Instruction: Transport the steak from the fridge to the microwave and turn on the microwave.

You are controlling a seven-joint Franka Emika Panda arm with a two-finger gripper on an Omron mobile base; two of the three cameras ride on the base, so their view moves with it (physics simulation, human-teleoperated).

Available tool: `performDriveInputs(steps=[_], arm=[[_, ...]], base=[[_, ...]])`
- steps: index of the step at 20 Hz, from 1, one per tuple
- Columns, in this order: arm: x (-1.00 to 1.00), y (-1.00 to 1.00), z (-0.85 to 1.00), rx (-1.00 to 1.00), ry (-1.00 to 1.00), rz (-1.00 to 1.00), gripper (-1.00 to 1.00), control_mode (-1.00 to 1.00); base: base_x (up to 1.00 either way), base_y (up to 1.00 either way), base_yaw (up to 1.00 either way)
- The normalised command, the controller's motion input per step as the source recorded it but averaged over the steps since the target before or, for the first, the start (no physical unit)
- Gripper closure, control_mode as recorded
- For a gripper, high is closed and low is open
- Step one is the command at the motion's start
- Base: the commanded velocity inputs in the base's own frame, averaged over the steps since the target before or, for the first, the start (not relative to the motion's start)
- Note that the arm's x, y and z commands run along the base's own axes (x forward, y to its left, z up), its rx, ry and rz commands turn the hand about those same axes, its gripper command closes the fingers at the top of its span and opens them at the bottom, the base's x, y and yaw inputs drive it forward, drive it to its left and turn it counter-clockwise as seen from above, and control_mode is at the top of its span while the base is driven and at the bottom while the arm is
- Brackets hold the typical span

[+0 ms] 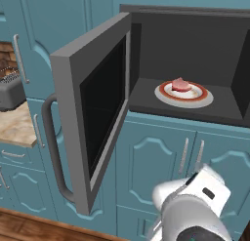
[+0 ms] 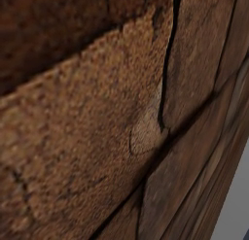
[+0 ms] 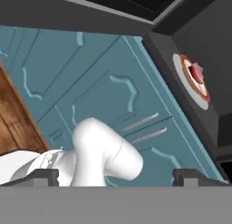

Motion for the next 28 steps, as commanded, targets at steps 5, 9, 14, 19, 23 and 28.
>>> performDriveInputs(steps=[5,9,14,19,23,28], arm=[[-0.14,0.55,-0.18,-0.25,-0.04,0.05,-1.0,-1.0],[-0.13,0.58,-0.13,-0.27,-0.07,0.02,-1.0,-1.0],[-0.15,0.57,-0.13,-0.28,-0.11,0.01,-1.0,-1.0],[0.0,0.57,-0.17,-0.27,-0.07,0.0,-1.0,-1.0],[0.0,0.57,-0.15,-0.23,-0.02,0.0,-1.0,-1.0],[0.02,0.58,-0.27,-0.24,0.0,0.0,-1.0,-1.0]], base=[[0.0,0.0,0.0],[0.0,0.0,0.0],[0.0,0.0,0.0],[0.0,0.0,0.0],[0.0,0.0,0.0],[0.0,0.0,0.0]])
